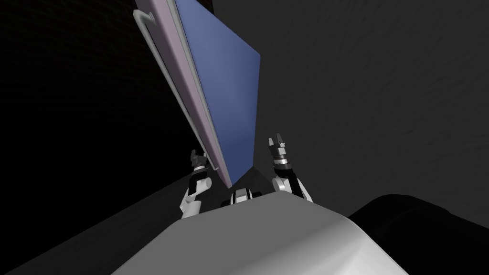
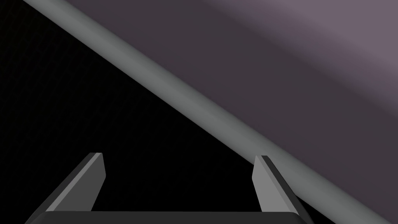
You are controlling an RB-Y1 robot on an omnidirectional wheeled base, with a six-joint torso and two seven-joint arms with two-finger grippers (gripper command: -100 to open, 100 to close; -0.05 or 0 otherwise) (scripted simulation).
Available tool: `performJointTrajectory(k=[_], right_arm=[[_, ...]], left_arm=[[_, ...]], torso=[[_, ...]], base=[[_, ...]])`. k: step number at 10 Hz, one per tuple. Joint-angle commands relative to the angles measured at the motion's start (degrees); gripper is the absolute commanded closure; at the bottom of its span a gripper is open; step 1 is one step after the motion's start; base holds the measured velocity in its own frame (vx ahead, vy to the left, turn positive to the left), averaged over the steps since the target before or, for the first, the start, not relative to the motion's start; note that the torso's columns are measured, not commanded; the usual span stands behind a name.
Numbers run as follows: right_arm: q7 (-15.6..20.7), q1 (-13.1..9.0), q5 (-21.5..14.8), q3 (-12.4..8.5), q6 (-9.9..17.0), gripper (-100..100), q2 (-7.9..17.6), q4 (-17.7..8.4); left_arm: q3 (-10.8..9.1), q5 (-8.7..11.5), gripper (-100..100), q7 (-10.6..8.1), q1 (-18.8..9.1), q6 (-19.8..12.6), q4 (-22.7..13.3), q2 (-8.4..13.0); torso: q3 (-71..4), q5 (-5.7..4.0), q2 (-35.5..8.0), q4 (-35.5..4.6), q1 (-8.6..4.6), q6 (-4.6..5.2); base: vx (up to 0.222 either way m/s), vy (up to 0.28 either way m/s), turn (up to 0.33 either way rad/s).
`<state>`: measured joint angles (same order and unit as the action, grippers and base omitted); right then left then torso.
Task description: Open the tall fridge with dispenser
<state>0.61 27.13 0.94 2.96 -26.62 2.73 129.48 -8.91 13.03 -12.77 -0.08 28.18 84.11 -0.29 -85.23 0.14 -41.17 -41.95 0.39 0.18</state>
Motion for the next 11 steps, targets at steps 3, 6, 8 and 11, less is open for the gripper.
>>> performJointTrajectory(k=[3,6,8,11], right_arm=[[0.00,0.01,0.00,0.00,0.00,0,0.00,0.00],[0.00,0.00,0.00,0.00,0.00,0,0.00,0.00],[0.00,0.00,0.00,0.00,0.00,0,0.00,0.00],[0.00,0.00,0.00,0.00,0.00,0,0.00,0.00]], left_arm=[[-0.88,-2.03,-100,-1.63,-6.62,-0.60,-6.17,0.36],[-1.36,-3.44,-100,-2.68,-10.35,-0.57,-10.26,0.49],[-1.84,-4.86,-100,-3.74,-12.97,-0.53,-13.13,0.63],[-2.32,-6.27,-100,-4.80,-16.90,-0.50,-17.56,0.77]], torso=[[0.00,-0.06,-0.01,-0.10,-0.02,-0.03],[-0.05,-0.11,0.07,-0.14,-0.10,0.03],[-0.11,-0.15,0.19,-0.23,-0.17,0.25],[-0.12,-0.17,0.22,-0.28,-0.18,0.26]], base=[[-0.035,-0.006,0.099],[-0.035,-0.003,0.087],[-0.035,-0.002,0.075],[-0.036,-0.001,0.094]])
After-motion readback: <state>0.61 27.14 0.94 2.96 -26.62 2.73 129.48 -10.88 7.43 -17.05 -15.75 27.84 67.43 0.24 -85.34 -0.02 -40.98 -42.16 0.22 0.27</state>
